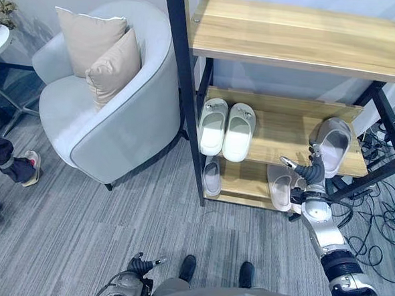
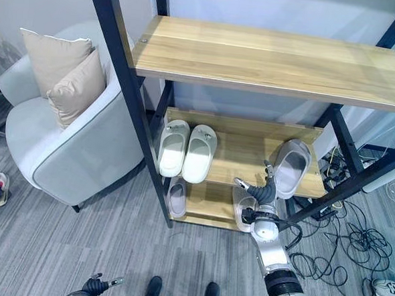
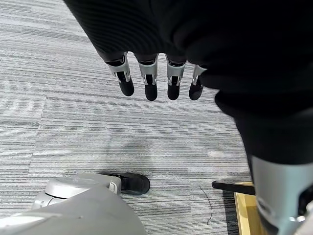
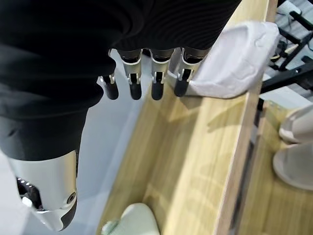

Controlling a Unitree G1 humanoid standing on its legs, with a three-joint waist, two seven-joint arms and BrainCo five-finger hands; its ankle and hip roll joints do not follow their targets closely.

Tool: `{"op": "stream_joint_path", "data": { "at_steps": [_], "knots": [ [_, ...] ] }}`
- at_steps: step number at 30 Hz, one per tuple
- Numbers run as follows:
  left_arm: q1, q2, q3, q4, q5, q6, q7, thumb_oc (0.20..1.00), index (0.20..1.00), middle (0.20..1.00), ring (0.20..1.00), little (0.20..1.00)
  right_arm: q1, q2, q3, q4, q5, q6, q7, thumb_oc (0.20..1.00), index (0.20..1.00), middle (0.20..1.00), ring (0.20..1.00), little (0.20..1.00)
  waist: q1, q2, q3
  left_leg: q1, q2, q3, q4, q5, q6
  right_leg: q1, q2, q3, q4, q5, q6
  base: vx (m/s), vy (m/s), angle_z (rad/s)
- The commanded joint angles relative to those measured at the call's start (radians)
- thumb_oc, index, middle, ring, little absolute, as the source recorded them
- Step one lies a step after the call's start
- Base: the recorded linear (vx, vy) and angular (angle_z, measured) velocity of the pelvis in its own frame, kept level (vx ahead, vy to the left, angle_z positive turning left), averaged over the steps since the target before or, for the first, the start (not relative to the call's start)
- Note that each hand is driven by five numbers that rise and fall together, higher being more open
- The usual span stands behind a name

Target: Arrange the slippers neatly on the shoe rack.

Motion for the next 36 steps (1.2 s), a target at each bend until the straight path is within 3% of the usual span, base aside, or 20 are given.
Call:
{"op": "stream_joint_path", "data": {
  "at_steps": [1, 11, 18, 23, 36],
  "knots": [
    [-0.047, -0.013, 0.027, 0.114, 0.043, -0.001, -0.005, 1.0, 1.0, 1.0, 1.0, 1.0, 0.003, -0.059, -0.053, -0.09, -0.036, -0.051, 0.003, 1.0, 1.0, 1.0, 1.0, 1.0, 0.007, -0.003, 0.018, 0.053, -0.015, 0.025, 0.005, -0.138, 0.03, 0.09, -0.025, -0.038, 0.011, -0.109, 0.055, 0.0, 0.0, 0.0],
    [-0.035, 0.001, 0.025, 0.112, 0.089, -0.012, -0.039, 1.0, 1.0, 1.0, 1.0, 1.0, -0.037, -0.261, -0.078, -0.07, -0.209, -0.001, 0.019, 1.0, 1.0, 1.0, 1.0, 1.0, 0.007, 0.005, -0.007, 0.062, -0.012, 0.028, 0.005, -0.131, 0.024, 0.097, -0.021, -0.033, 0.01, -0.104, 0.056, -0.01, -0.01, 0.0],
    [-0.03, 0.012, 0.019, 0.109, 0.078, -0.008, -0.062, 1.0, 1.0, 1.0, 1.0, 1.0, -0.093, -0.339, -0.01, 0.003, -0.231, 0.029, 0.092, 1.0, 1.0, 1.0, 1.0, 1.0, 0.0, 0.01, -0.016, 0.069, -0.006, 0.034, 0.005, -0.126, 0.019, 0.095, -0.017, -0.023, 0.01, -0.101, 0.051, -0.02, -0.027, -0.1],
    [-0.027, 0.011, 0.009, 0.108, 0.071, -0.004, -0.069, 1.0, 1.0, 1.0, 1.0, 1.0, -0.169, -0.365, 0.03, 0.043, -0.245, 0.055, 0.105, 1.0, 1.0, 1.0, 1.0, 1.0, -0.001, 0.015, -0.017, 0.068, -0.004, 0.041, 0.005, -0.125, 0.019, 0.087, -0.015, -0.011, 0.01, -0.1, 0.051, -0.01, -0.014, -0.07],
    [-0.033, 0.029, 0.014, 0.111, 0.038, 0.007, -0.081, 1.0, 1.0, 1.0, 1.0, 1.0, -0.225, -0.356, 0.004, 0.164, -0.276, 0.145, 0.062, 1.0, 1.0, 1.0, 1.0, 1.0, -0.011, 0.021, -0.007, 0.062, -0.006, 0.036, 0.005, -0.123, 0.016, 0.085, -0.01, -0.012, 0.01, -0.105, 0.045, 0.01, -0.014, -0.03]
  ]
}}
